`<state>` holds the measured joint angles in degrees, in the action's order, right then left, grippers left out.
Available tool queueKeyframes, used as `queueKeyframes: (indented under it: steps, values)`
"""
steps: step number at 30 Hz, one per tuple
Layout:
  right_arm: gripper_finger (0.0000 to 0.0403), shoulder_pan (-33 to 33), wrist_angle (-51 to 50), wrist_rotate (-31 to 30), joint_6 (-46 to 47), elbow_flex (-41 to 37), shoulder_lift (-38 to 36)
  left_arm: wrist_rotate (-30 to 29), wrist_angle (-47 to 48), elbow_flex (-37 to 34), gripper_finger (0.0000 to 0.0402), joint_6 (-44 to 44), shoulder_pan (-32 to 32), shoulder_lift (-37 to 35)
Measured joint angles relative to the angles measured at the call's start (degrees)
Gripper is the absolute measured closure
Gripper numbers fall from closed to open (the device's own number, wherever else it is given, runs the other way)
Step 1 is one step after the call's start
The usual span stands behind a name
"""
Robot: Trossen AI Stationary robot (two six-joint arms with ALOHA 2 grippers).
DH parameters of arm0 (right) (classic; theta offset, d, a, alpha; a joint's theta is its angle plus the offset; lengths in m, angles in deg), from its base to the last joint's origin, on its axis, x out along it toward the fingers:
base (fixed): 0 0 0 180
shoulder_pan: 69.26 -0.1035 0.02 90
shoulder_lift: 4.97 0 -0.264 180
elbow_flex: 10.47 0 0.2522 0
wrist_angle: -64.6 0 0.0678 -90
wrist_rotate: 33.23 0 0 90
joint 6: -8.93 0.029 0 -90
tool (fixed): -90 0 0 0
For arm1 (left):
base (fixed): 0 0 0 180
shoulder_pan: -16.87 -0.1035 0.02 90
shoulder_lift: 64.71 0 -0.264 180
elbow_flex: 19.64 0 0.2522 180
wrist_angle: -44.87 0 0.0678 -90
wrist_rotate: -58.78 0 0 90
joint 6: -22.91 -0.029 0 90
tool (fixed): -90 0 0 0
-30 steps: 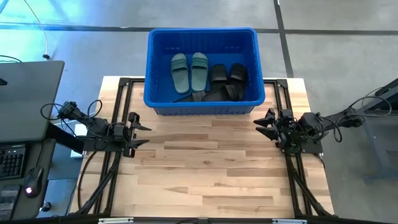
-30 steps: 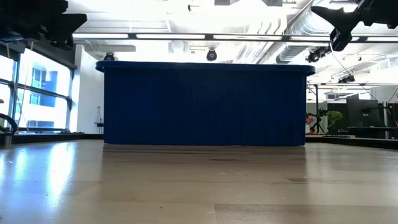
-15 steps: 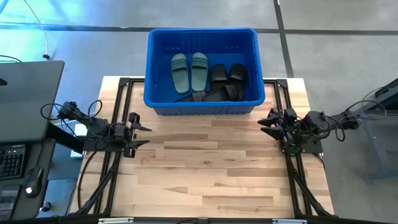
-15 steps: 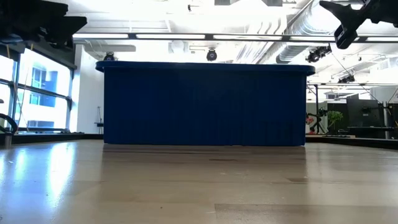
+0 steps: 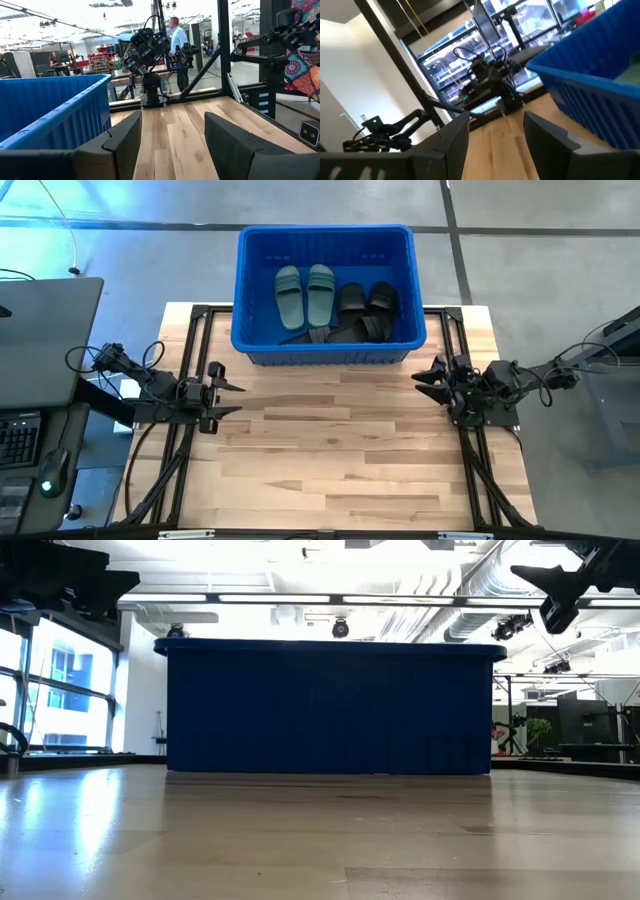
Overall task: Pick and place slides into bin
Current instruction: Return to Home Position
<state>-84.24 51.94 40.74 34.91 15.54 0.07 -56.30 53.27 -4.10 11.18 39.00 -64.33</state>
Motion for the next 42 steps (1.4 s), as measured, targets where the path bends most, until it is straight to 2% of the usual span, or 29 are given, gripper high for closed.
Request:
queueKeyframes:
  steps: [13,31,34,42]
  values:
    - [0.0224,0.0,-0.5,0.2,-3.7,0.0,0.2,0.0,0.0,0.0,0.0201,0.0,0.0,0.0]
    - [0.0224,0.0,1.2,4.4,1.0,0.0,0.2,0.0,0.0,0.0,0.0202,0.0,0.0,0.0]
    - [0.0224,0.0,1.1,6.0,-0.4,0.0,0.2,0.0,0.0,0.0,0.0201,0.0,0.0,0.0]
    - [0.0224,0.0,-3.2,5.0,-3.6,0.0,0.2,0.0,0.0,0.0,0.0202,0.0,0.0,0.0]
